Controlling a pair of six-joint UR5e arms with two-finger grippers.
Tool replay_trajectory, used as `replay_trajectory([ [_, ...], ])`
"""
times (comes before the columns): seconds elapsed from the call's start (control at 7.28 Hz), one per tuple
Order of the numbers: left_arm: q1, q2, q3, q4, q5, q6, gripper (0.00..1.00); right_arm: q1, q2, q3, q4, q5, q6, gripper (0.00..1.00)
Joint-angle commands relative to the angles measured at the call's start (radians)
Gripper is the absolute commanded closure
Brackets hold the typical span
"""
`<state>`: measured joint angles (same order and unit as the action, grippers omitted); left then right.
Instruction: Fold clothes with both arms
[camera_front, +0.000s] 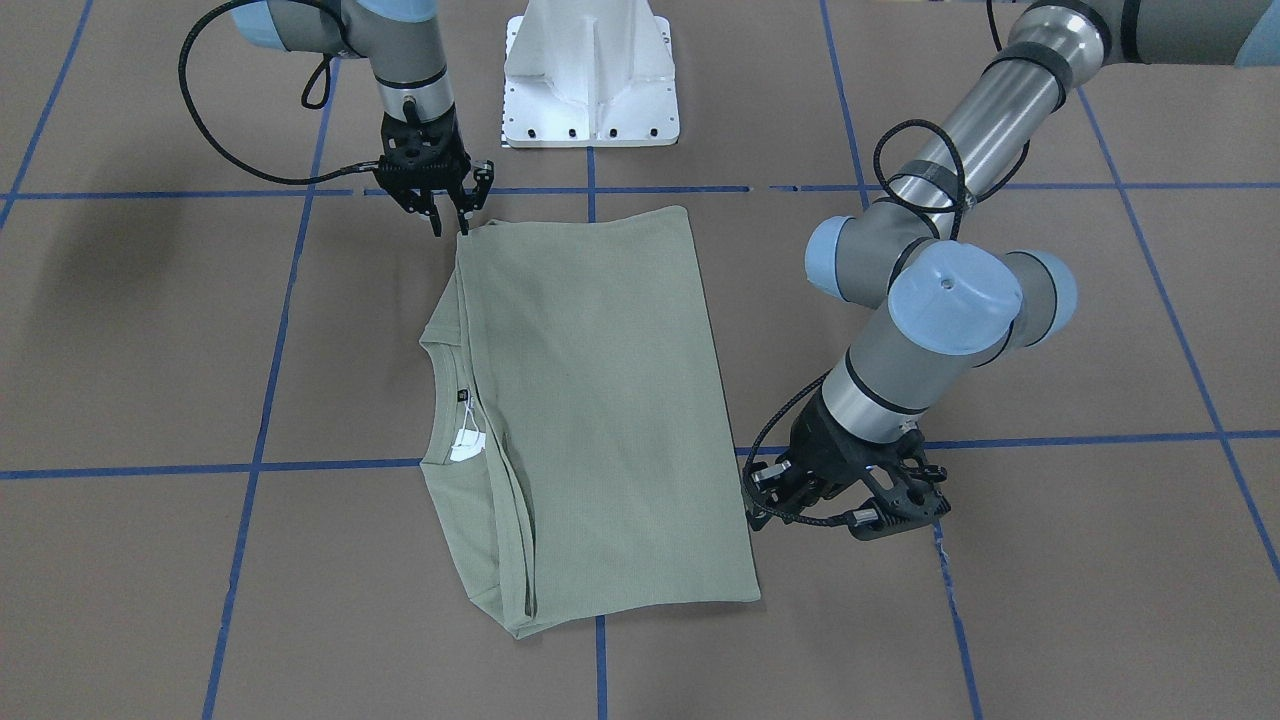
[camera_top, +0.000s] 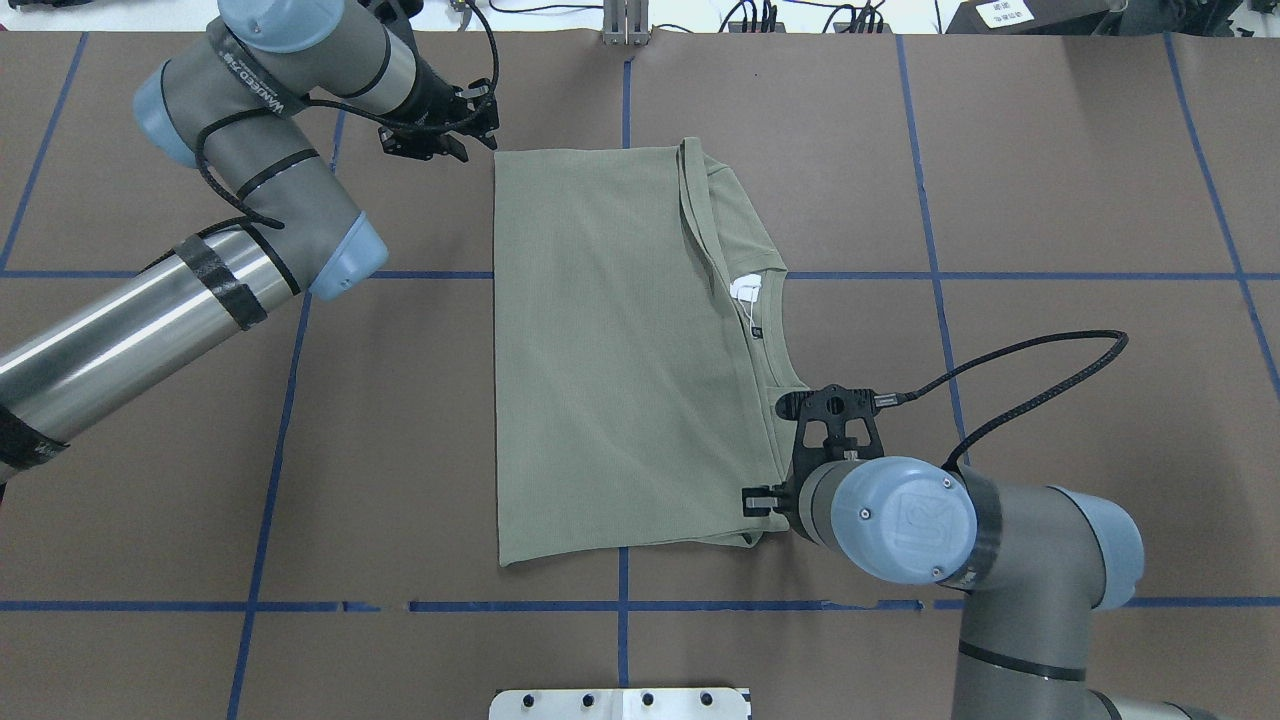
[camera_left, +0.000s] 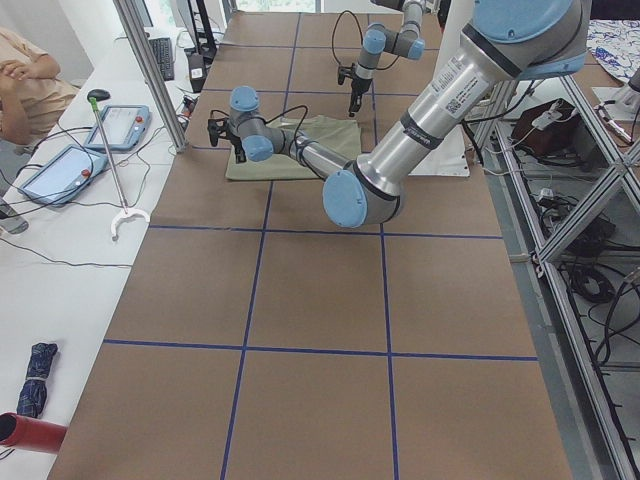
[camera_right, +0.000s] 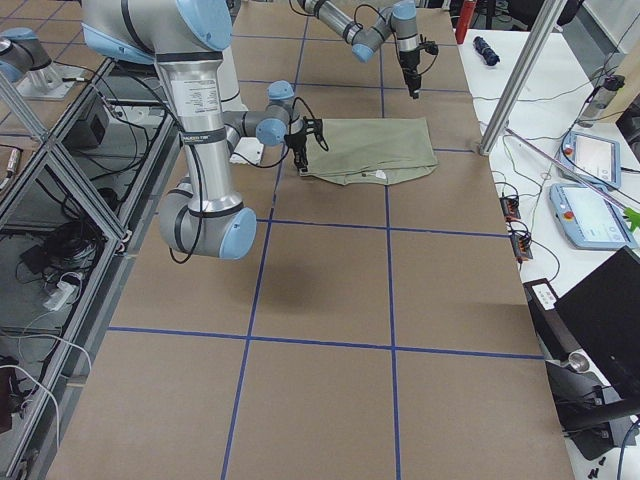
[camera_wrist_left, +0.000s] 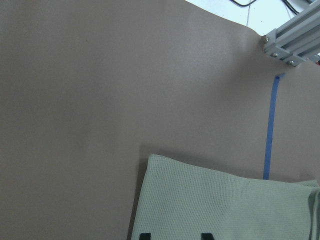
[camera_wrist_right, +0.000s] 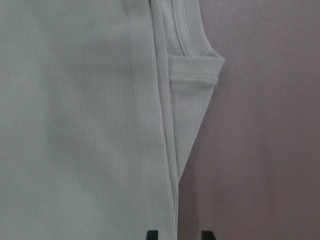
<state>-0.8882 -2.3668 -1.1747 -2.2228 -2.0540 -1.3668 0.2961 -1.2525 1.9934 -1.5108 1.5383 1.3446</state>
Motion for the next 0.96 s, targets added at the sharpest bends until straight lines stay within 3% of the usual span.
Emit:
replay_trajectory([
  [0.0,-0.040,0.076,-0.113,-0.001,-0.094,0.000,0.55,0.119,0.163,-0.143,-0.006,0.000,-0.031,0.00],
  [0.27,-0.071,0.101,-0.154,-0.003,-0.132,0.002,0.55,0.240,0.263,-0.273,0.000,0.008,-0.221,0.00],
  [0.41,-0.071,0.103,-0.155,-0.003,-0.132,0.002,0.55,0.271,0.344,-0.391,0.003,0.017,-0.263,0.00],
  [0.55,-0.071,0.115,-0.166,-0.009,-0.133,0.003,0.55,0.300,0.446,-0.567,0.074,0.048,-0.286,0.00],
  [0.69,-0.071,0.118,-0.171,-0.009,-0.133,0.005,0.53,0.336,0.464,-0.687,0.203,0.095,-0.314,0.00],
  [0.82,-0.072,0.118,-0.175,-0.009,-0.133,0.005,0.50,0.343,0.466,-0.712,0.218,0.102,-0.341,0.00],
])
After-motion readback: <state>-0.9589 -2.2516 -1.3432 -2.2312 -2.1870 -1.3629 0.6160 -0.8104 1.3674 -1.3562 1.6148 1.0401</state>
